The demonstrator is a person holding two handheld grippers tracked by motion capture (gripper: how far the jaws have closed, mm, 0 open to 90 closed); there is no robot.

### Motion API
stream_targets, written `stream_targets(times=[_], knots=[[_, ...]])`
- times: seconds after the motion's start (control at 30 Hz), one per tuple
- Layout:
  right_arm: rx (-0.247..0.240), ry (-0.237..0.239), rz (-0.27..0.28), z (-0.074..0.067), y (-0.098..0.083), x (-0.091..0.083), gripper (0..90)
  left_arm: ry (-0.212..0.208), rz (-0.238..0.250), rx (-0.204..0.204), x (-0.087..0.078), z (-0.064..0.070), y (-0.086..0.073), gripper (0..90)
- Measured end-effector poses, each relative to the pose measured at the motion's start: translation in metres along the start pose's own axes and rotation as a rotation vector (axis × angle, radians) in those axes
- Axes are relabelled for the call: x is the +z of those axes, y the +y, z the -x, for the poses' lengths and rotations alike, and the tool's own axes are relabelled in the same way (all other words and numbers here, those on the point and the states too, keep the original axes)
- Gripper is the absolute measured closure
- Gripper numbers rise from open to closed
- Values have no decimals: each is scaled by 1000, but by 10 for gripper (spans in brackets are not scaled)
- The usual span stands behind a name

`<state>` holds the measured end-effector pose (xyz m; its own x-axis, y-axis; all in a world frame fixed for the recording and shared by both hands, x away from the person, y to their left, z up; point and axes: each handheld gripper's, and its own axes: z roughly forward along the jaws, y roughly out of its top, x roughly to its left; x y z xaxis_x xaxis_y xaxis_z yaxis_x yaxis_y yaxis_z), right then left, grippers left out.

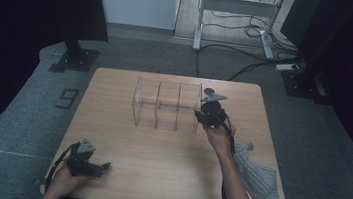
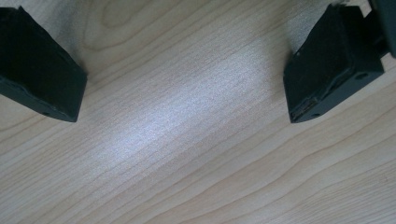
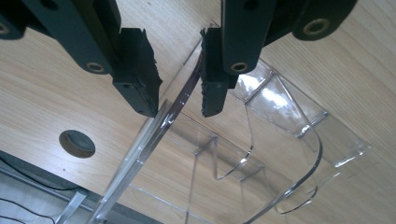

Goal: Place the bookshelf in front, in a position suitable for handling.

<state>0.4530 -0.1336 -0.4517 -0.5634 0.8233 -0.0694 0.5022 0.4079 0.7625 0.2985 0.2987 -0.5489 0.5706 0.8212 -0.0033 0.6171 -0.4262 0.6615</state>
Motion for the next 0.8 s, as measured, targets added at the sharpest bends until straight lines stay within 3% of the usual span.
stream_targets(times=[0.27,0.37,0.4,0.43,0.47,0.5,0.8], knots=[[-5,4,7,9,-10,-10,725,0,0,0,0,0,0,0],[2,8,-13,14,-12,-10,682,0,0,0,0,0,0,0],[15,1,-23,17,-12,-10,646,1,0,0,0,0,0,0],[117,-4,-38,23,-13,-9,562,1,0,-1,0,0,0,0],[117,-4,-38,23,-13,-9,562,1,0,-1,0,0,0,0],[154,9,-37,26,-13,-8,572,1,0,0,0,0,0,0],[75,-41,10,20,-8,-9,690,0,0,0,0,0,0,0]])
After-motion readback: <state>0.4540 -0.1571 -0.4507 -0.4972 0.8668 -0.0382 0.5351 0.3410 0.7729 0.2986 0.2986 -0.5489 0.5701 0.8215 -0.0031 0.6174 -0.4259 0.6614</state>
